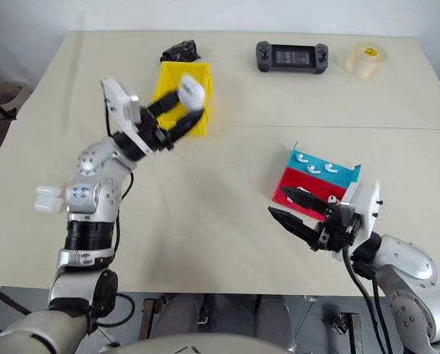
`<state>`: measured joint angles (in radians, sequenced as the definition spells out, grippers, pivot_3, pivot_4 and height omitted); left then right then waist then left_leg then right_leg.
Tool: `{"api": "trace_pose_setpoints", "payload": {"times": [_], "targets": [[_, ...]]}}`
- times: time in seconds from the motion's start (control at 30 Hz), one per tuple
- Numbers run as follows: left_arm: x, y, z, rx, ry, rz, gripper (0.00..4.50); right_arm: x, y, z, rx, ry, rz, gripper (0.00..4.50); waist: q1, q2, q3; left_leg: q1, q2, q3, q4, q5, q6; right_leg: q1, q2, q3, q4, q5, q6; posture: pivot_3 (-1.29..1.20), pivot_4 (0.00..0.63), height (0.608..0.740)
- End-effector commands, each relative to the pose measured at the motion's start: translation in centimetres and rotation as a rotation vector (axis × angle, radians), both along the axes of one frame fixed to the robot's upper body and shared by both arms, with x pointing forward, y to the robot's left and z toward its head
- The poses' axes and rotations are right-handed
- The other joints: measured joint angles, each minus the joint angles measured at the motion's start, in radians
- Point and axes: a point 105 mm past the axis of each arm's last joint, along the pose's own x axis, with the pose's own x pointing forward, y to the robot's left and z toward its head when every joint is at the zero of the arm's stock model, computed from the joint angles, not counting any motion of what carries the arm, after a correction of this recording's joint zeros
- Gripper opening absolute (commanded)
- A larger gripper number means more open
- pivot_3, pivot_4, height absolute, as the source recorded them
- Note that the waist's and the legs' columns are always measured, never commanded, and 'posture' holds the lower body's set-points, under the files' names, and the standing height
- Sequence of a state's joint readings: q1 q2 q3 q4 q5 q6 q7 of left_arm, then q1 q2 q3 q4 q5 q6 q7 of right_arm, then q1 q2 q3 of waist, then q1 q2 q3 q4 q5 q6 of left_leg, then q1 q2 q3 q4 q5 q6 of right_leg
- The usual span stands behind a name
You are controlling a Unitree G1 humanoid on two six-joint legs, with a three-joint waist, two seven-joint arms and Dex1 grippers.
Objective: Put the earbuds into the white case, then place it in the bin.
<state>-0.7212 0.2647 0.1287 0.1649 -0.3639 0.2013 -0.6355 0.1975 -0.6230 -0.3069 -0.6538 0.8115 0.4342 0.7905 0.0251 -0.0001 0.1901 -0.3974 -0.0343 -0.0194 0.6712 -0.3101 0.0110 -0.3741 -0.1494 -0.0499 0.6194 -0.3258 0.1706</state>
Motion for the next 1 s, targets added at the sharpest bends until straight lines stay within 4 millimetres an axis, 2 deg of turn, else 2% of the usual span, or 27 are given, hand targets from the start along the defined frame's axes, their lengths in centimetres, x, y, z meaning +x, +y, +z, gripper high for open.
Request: {"api": "trace_pose_setpoints", "payload": {"times": [0.03,0.13,0.23,0.3,0.37,0.4,0.47,0.5,0.57,0.67,0.77,0.83,0.87,0.93,1.0], "targets": [[3.3,2.2,1.9,0.027,-0.04,0.203,2.74,-0.3,-0.1,0.9,-0.032,-0.067,-0.013,3.51,-0.001,-0.001,0.0,0.0,0.0,0.0,0.0,0.0,0.0,0.0,0.0,0.0,0.0,0.0,0.0,0.0,0.15,0.74],[6.4,3.4,1.7,0.08,0.048,0.333,2.74,0.2,0.2,1.4,-0.028,-0.1,-0.019,4.48,-0.002,-0.002,0.001,0.001,0.0,0.002,0.0,0.0,0.0,-0.001,0.0,0.0,0.001,0.0,0.0,0.0,0.15,0.74],[8.1,4.1,1.3,0.099,0.074,0.405,2.74,0.5,0.4,1.8,-0.027,-0.126,-0.021,4.48,0.0,-0.003,0.002,0.001,-0.001,0.002,-0.002,0.0,0.0,-0.001,0.0,0.0,0.001,0.0,0.0,0.0,0.15,0.74],[8.9,3.8,0.3,0.109,0.14,0.414,2.74,0.6,0.6,2.0,-0.024,-0.141,-0.021,4.48,0.001,-0.005,0.003,0.001,-0.001,0.002,-0.003,0.0,0.0,-0.001,0.0,-0.002,0.001,0.0,0.0,0.0,0.15,0.74],[8.9,2.8,0.0,0.097,0.161,0.344,3.46,0.6,0.9,2.2,-0.017,-0.15,-0.02,4.5,0.001,-0.007,0.004,0.001,-0.001,0.003,-0.003,0.0,0.0,-0.001,0.0,-0.003,0.001,0.0,0.0,0.0,0.15,0.74],[8.9,2.7,0.1,0.096,0.15,0.341,3.64,0.6,1.0,2.2,-0.015,-0.151,-0.019,4.5,0.001,-0.007,0.004,0.0,-0.001,0.004,-0.003,0.0,0.0,-0.001,0.0,-0.005,0.001,0.0,0.0,0.0,0.15,0.74],[8.8,2.7,0.2,0.105,0.131,0.332,4.31,0.6,1.1,2.1,-0.011,-0.152,-0.02,4.5,0.001,-0.008,0.004,-0.003,-0.001,0.005,-0.001,0.0,0.0,-0.002,-0.001,-0.008,0.001,0.0,0.0,0.0,0.15,0.74],[8.7,2.7,0.3,0.105,0.122,0.328,4.45,0.6,1.2,2.1,-0.009,-0.152,-0.02,4.5,0.001,-0.008,0.005,-0.004,-0.001,0.004,0.0,0.0,0.0,-0.003,-0.001,-0.009,0.001,0.0,0.0,0.0,0.15,0.74],[8.3,2.6,0.5,0.106,0.104,0.3,4.45,0.6,1.2,2.0,-0.007,-0.15,-0.021,4.5,0.001,-0.008,0.005,-0.006,-0.001,0.003,0.002,0.0,0.0,-0.003,-0.001,-0.011,0.001,0.0,0.0,0.0,0.15,0.74],[6.1,2.2,0.9,0.138,0.002,0.164,4.45,0.6,1.1,1.8,-0.011,-0.142,-0.02,4.5,-0.003,-0.008,0.005,-0.006,0.0,0.003,0.003,0.0,0.0,-0.003,-0.001,-0.011,0.002,0.0,0.0,0.0,0.15,0.74],[3.7,2.2,0.5,0.17,-0.043,0.051,4.45,0.6,0.8,1.7,-0.018,-0.137,-0.019,4.5,-0.008,-0.008,0.005,-0.005,0.001,0.004,0.003,0.0,-0.001,-0.003,-0.001,-0.011,0.002,0.0,0.0,0.0,0.15,0.74],[1.8,2.2,-0.6,0.204,-0.011,-0.046,4.45,0.7,0.4,1.6,-0.028,-0.133,-0.018,4.5,-0.011,-0.008,0.005,-0.005,0.001,0.003,0.004,0.0,-0.001,-0.003,-0.001,-0.011,0.003,0.0,0.0,0.0,0.15,0.74],[-0.1,2.3,-1.4,0.218,0.004,-0.144,4.45,0.8,0.1,1.5,-0.04,-0.128,-0.018,4.5,-0.012,-0.008,0.005,-0.005,0.002,0.003,0.004,0.0,-0.001,-0.003,-0.001,-0.011,0.003,0.0,0.0,0.0,0.15,0.74],[-4.4,3.4,-4.2,0.351,-0.005,-0.309,4.45,1.0,-0.6,1.4,-0.063,-0.118,-0.01,4.5,-0.024,-0.008,0.004,-0.005,0.002,0.002,0.005,0.0,-0.001,-0.003,-0.001,-0.011,0.003,0.0,0.0,0.0,0.15,0.74],[-6.0,4.6,-5.6,0.387,0.031,-0.323,4.45,1.1,-1.1,1.4,-0.084,-0.119,-0.002,4.5,-0.028,-0.008,0.005,-0.001,0.003,0.001,0.002,-0.001,-0.001,-0.002,-0.001,-0.006,0.003,0.0,-0.001,0.0,0.15,0.74]]}}
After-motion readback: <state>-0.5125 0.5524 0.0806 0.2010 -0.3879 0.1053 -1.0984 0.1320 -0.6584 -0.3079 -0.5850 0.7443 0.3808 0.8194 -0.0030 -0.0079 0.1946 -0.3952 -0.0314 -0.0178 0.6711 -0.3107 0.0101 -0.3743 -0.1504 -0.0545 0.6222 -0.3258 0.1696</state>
